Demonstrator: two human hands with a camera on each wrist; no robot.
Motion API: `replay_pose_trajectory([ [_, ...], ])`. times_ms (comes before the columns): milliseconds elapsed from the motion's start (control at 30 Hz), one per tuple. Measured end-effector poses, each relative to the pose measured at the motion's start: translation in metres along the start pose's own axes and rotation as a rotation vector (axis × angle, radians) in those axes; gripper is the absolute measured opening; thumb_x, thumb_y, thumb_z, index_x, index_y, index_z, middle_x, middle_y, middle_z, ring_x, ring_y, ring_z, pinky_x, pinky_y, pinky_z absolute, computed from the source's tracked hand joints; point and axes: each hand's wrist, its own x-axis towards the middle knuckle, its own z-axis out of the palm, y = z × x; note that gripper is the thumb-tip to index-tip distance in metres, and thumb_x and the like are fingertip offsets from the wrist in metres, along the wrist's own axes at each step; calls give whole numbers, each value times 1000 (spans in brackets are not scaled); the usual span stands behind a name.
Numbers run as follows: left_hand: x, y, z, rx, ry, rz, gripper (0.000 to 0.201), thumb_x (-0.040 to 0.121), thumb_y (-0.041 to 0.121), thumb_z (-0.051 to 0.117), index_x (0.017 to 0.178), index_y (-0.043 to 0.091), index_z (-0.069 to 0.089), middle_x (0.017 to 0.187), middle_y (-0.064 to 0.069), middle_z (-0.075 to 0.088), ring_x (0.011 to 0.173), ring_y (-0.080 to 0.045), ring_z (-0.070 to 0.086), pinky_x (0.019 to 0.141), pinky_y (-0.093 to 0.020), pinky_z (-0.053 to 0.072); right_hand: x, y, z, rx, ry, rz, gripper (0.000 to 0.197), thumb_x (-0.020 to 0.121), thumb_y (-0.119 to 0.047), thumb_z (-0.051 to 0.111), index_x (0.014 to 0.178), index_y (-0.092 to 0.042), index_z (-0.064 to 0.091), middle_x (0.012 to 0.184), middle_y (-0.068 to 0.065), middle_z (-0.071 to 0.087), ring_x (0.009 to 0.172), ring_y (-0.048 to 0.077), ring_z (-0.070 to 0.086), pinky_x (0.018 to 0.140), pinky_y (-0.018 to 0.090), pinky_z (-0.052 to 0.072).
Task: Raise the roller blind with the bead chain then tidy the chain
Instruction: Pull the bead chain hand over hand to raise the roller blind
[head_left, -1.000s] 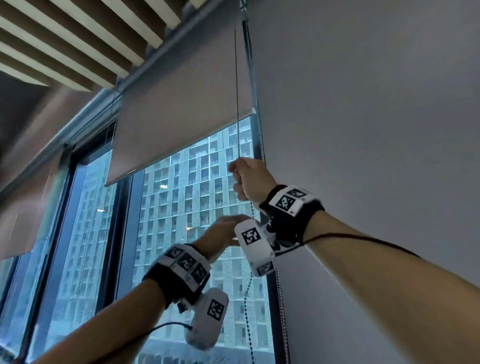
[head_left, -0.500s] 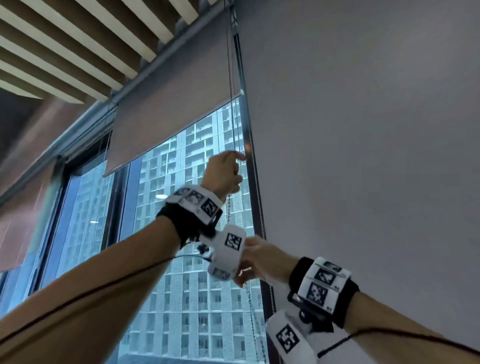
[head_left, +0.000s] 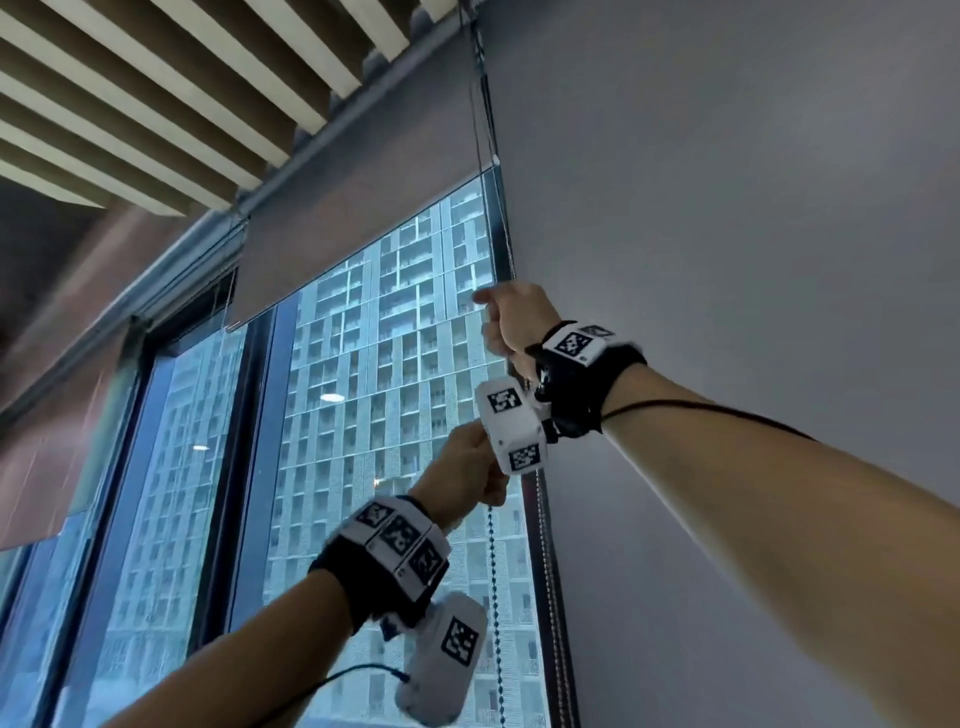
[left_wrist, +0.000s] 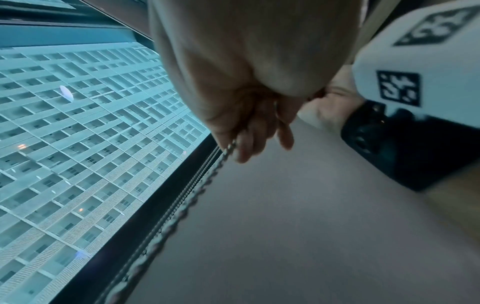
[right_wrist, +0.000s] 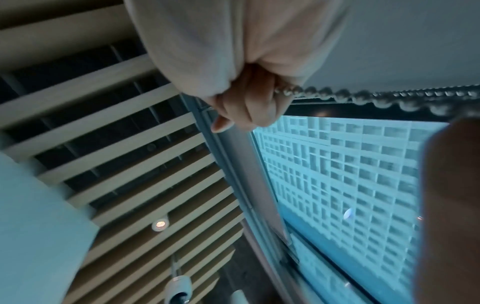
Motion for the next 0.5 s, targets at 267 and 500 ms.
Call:
replay_pose_trajectory([
  [267,32,49,-45,-189,119,-55,46,99,36,26,108,5,60,100,-19,66,92,-31,65,88,-43,51,-27,2,-1,-195,14,-110,35,101,-13,31,74,-14,53,62,0,42,36,3,41,35,18,32],
  [500,69,94,-38,-198,172,-72,31,100,29,38,113,2,46,87,-12,59,68,-19,61,58,-25,52,-117,77,19,-293,-141,-130,42,102,-21,30,79,9,47,61,6,36,45,8,30,45,22,28],
])
